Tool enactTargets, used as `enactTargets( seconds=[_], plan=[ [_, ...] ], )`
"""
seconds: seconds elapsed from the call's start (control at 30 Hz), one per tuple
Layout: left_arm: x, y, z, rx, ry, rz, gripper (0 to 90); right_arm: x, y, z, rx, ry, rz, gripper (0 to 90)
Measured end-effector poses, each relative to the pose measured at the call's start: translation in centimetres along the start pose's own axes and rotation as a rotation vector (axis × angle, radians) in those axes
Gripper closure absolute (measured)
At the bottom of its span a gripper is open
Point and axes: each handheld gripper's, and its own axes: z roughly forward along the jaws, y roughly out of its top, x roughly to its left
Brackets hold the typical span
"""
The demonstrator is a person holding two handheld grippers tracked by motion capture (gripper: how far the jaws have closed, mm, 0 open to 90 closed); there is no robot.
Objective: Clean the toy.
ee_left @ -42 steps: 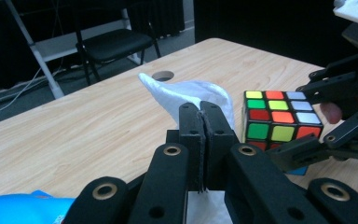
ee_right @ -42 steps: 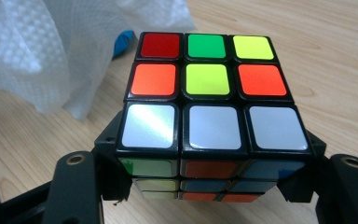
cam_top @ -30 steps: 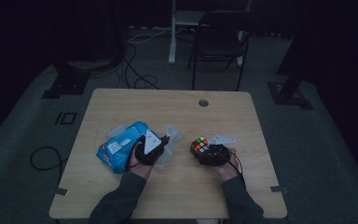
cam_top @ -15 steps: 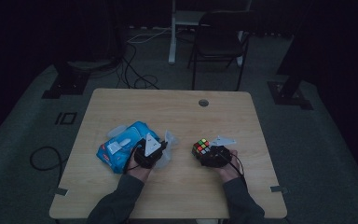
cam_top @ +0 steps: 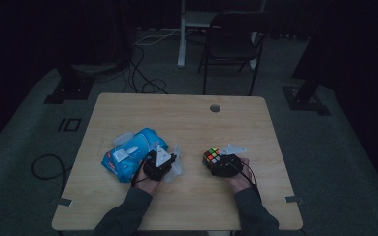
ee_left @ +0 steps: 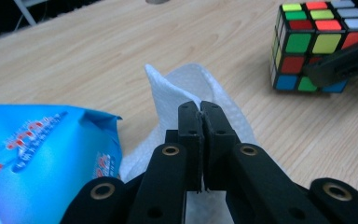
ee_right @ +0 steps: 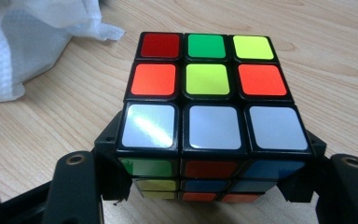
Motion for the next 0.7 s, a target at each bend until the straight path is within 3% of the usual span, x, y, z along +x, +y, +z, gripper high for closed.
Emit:
enactTargets(
  seconds=[0.7],
  plan=[
    [-0.5,-1.5,0.9,0.046,-0.014,-0.017,86.7,-0.1,-0.4,0.4,0.004,-0.012,-0.009,34.4]
  ],
)
